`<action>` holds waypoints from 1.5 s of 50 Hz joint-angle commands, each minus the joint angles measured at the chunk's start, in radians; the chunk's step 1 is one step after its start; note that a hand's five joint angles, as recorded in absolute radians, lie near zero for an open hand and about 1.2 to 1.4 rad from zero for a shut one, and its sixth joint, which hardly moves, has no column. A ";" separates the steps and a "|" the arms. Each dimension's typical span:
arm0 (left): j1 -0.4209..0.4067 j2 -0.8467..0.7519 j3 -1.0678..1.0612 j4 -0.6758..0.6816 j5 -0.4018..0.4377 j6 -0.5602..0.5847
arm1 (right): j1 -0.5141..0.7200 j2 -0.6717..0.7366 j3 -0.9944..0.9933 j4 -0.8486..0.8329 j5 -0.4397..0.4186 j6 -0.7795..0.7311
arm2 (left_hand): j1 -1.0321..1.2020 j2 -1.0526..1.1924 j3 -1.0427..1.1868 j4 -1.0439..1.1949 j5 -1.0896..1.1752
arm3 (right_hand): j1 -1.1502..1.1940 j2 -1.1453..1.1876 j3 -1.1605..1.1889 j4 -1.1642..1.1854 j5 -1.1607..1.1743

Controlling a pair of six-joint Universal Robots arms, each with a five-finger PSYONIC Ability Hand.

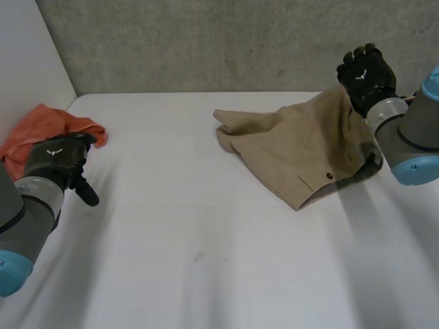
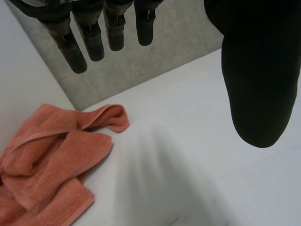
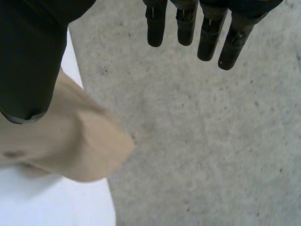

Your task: Fold the laundry.

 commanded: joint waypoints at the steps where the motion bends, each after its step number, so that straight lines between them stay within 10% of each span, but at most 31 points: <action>1: -0.009 0.000 0.011 0.002 0.017 0.001 | 0.018 -0.249 0.194 0.054 0.131 0.207 | -0.010 -0.021 -0.026 -0.021 -0.041 | -0.021 -0.038 -0.033 -0.049 -0.067; 19: -0.064 -0.001 0.022 0.042 0.082 0.002 | 0.165 -0.346 0.411 0.387 0.073 0.907 | -0.010 -0.021 -0.026 -0.021 -0.041 | 0.057 0.040 0.045 0.028 0.011; 45: -0.078 -0.012 0.025 0.068 0.102 0.005 | 0.239 0.065 0.194 0.258 0.209 0.847 | -0.010 -0.021 -0.026 -0.021 -0.041 | 0.418 0.401 0.406 0.390 0.372; 50: -0.078 -0.014 0.025 0.069 0.102 0.005 | 0.239 0.077 0.190 0.241 0.208 0.833 | -0.010 -0.021 -0.026 -0.021 -0.041 | 0.603 0.586 0.590 0.574 0.557; 54: -0.080 -0.014 0.026 0.069 0.102 0.005 | 0.239 0.077 0.188 0.206 0.208 0.832 | -0.010 -0.021 -0.026 -0.021 -0.041 | 1.199 1.182 1.187 1.171 1.153; 69: -0.086 -0.138 0.152 0.150 0.106 0.011 | 0.228 -0.130 0.225 0.443 0.079 0.654 | -0.008 -0.018 -0.024 -0.018 -0.039 | 1.201 1.184 1.189 1.172 1.155; 75: -0.117 -0.176 0.190 0.150 0.106 0.008 | 0.228 -0.122 0.245 0.341 0.111 0.752 | -0.005 -0.015 -0.021 -0.015 -0.036 | 0.619 0.601 0.606 0.590 0.573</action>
